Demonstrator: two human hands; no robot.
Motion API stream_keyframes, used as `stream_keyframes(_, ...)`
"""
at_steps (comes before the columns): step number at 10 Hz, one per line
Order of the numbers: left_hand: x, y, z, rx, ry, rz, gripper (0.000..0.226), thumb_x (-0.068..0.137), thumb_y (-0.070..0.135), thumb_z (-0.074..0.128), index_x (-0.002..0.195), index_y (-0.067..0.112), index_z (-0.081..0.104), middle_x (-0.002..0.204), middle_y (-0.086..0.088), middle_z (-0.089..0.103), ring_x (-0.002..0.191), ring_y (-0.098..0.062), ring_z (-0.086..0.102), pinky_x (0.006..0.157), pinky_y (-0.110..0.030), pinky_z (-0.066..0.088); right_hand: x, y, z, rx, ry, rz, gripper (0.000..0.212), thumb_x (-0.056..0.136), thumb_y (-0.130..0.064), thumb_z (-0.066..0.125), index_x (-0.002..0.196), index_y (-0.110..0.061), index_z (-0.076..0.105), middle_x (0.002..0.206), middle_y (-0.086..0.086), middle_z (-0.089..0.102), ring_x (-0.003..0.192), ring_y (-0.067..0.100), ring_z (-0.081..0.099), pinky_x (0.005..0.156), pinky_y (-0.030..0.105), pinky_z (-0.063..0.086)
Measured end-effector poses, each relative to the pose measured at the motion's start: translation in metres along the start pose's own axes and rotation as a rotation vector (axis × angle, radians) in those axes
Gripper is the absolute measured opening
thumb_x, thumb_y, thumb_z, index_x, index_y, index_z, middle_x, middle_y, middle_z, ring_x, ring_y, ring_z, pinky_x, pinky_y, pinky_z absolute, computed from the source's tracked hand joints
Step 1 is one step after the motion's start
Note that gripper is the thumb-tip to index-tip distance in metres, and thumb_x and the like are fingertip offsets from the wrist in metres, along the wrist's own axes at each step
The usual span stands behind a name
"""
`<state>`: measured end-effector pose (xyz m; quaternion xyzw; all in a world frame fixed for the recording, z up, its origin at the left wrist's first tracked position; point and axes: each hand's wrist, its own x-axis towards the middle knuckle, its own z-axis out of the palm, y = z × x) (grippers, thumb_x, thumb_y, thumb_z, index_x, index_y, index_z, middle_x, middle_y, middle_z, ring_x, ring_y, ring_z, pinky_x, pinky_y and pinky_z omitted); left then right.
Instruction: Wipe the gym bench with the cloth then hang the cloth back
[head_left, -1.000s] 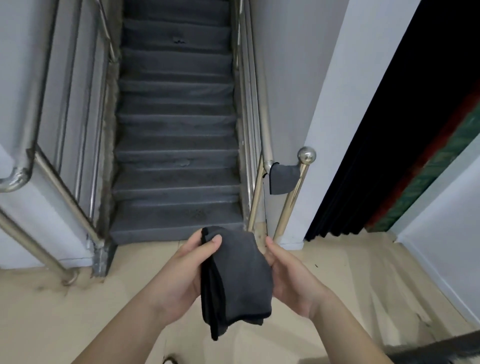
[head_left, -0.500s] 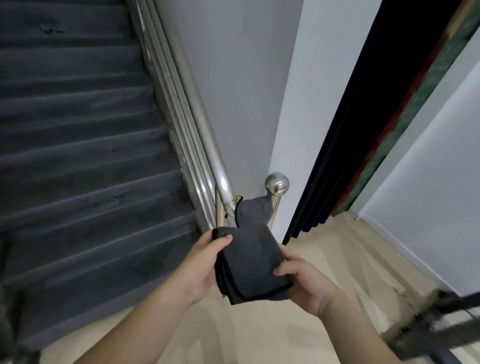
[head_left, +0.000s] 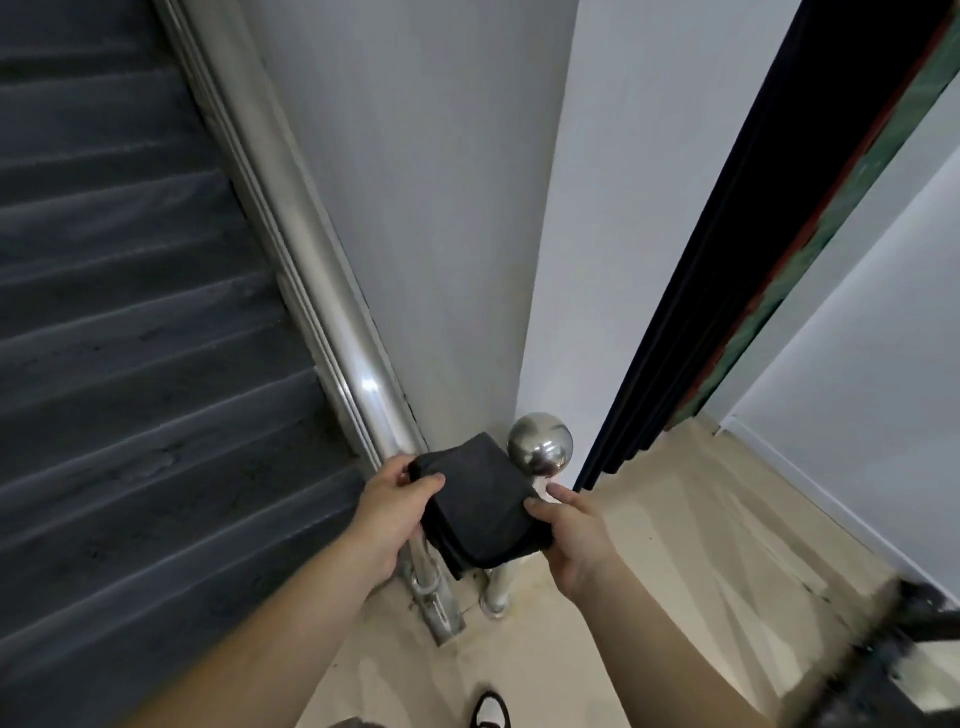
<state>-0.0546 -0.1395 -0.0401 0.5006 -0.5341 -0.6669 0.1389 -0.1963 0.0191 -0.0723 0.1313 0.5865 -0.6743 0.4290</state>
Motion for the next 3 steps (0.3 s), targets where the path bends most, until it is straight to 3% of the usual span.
stream_keyframes(1,0.017,-0.004,0.000,0.262,-0.060,0.077,0.019,0.090,0.018,0.073,0.108,0.019,0.067,0.110,-0.003,0.072,0.103,-0.021,0.069,0.093,-0.041,0.057,0.021,0.010,-0.011,0.190,0.057,0.062,0.049,0.093,0.009,0.064,0.137,-0.010,0.049,0.121,0.020,0.069,0.111,0.030,0.068,0.102,0.039,0.052)
stream_keyframes(2,0.035,-0.003,-0.002,0.740,0.006,0.353,0.031,0.086,0.023,0.073,0.116,0.020,0.067,0.116,0.000,0.058,0.101,-0.018,0.062,0.092,-0.036,0.054,0.030,0.009,-0.014,0.051,0.102,0.066,0.038,0.094,0.004,0.063,0.130,-0.003,0.057,0.117,0.016,0.068,0.110,0.030,0.067,0.101,0.041,0.053)
stream_keyframes(3,0.038,0.009,0.002,0.834,-0.043,0.511,0.028,0.088,0.022,0.069,0.116,0.020,0.067,0.110,0.004,0.055,0.092,-0.008,0.058,0.083,-0.023,0.047,0.017,0.009,-0.009,-0.128,0.163,0.065,0.029,0.092,-0.006,0.067,0.120,-0.009,0.067,0.110,0.011,0.069,0.098,0.027,0.066,0.085,0.041,0.058)
